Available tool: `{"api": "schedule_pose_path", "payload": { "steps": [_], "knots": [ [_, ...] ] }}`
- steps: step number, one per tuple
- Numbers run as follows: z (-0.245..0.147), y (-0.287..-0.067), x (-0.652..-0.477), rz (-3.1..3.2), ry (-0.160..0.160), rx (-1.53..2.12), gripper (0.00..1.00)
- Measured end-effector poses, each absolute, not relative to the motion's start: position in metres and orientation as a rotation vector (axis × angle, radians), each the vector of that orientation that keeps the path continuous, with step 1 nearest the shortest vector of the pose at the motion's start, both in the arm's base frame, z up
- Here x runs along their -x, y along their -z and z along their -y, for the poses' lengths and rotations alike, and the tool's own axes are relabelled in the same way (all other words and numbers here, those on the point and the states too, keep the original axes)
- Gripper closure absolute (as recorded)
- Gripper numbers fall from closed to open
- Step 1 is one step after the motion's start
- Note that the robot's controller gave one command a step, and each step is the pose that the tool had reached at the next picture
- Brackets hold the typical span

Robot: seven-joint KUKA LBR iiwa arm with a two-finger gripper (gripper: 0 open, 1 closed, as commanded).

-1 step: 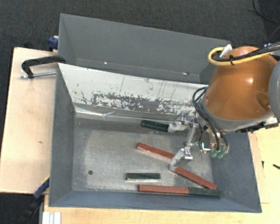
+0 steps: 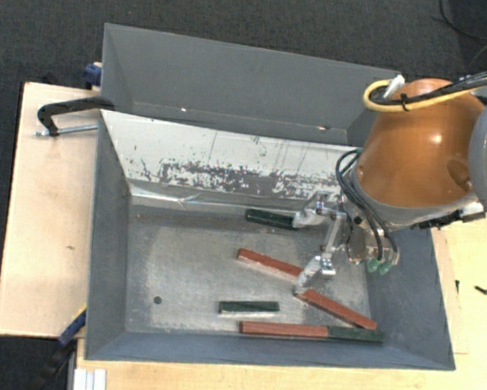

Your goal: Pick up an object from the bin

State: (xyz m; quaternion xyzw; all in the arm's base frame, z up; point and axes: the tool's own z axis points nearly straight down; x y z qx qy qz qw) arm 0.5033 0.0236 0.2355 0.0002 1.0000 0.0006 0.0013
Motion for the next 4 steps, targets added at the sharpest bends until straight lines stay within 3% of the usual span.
{"api": "schedule_pose_path", "payload": {
  "steps": [1,2,3,4],
  "knots": [
    [-0.017,-0.182,-0.517,-3.133,-0.002,-0.146,0.00],
    [-0.001,-0.160,-0.538,-3.123,-0.003,-0.302,0.00],
    [0.005,-0.143,-0.549,-3.102,-0.003,-0.461,0.00],
    [-0.003,-0.073,-0.543,-3.096,-0.002,-0.517,0.00]
  ]
}}
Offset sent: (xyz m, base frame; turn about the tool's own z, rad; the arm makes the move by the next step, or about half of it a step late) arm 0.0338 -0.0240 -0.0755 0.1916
